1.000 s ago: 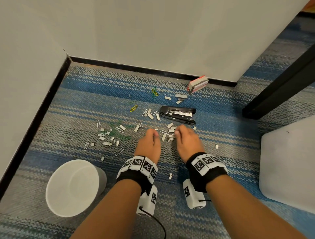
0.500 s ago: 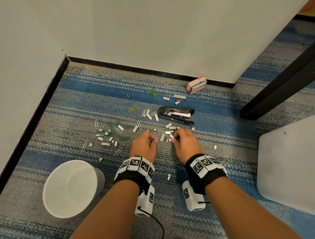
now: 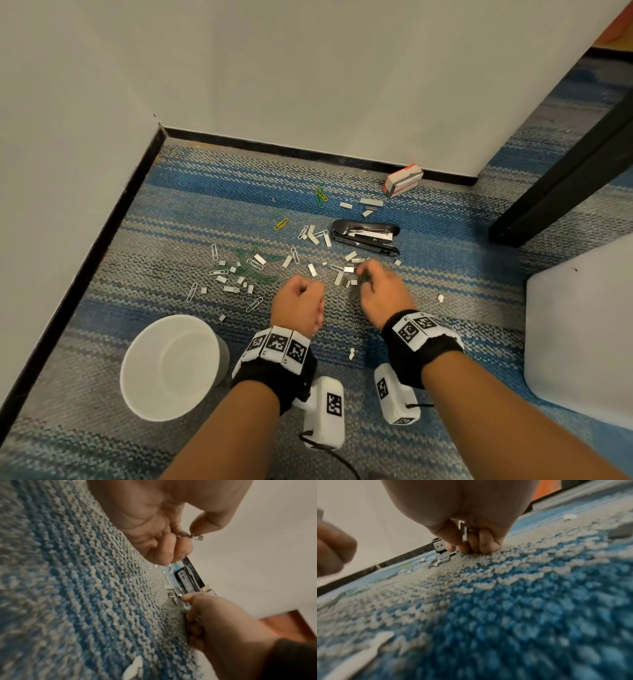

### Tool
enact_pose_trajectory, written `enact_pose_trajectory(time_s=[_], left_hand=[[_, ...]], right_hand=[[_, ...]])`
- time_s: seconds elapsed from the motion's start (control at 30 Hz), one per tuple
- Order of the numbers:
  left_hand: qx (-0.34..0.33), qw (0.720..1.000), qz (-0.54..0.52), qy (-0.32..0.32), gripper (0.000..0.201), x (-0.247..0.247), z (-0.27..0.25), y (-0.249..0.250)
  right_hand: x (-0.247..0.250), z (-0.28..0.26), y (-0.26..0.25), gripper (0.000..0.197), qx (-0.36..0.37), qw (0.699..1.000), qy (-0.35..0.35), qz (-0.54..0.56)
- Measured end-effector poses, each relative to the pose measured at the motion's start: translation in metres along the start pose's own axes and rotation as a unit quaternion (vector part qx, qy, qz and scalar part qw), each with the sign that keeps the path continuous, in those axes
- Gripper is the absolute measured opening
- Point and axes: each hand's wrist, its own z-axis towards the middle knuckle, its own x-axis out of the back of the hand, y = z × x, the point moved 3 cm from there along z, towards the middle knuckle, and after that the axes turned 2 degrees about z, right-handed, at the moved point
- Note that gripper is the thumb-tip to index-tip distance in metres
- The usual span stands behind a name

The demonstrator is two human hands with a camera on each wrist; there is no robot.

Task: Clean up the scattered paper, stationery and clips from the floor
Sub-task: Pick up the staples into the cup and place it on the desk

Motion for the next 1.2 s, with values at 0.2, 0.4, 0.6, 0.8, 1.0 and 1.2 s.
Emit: enact_pose_trajectory(time_s=[0.2,0.4,0.6,0.8,1.0,1.2], left_hand=[[-0.043,0.999,-0.005,-0.026,0.018,0.01,-0.021,0.011],[-0.105,0.992,0.066,-0.004,0.026,0.04,-0.036,0.034],[-0.097,0.989,0.1,0.056,0.029,0.115,-0.044,0.043],[-0.061,0.924,0.36,0.114,0.018,0.16,-0.064,0.026],[-0.035,0.926,0.365,0.093,0.033,0.178,-0.07,0.004],[-0.027,0.937,0.327,0.122,0.042,0.187,-0.073,-0.003]], right_hand=[[-0.01,0.001,-0.002,0.019,0.011,0.994,-0.022,-0.109],[-0.011,-0.001,-0.014,0.013,-0.01,0.997,-0.062,-0.034],[-0.022,-0.012,-0.089,0.025,-0.013,0.956,-0.196,0.22],[-0.043,-0.045,-0.181,0.03,0.147,0.927,-0.315,0.137],[-0.069,-0.064,-0.211,0.036,0.183,0.915,-0.329,0.148],[-0.069,-0.073,-0.213,0.05,0.166,0.89,-0.378,0.191]])
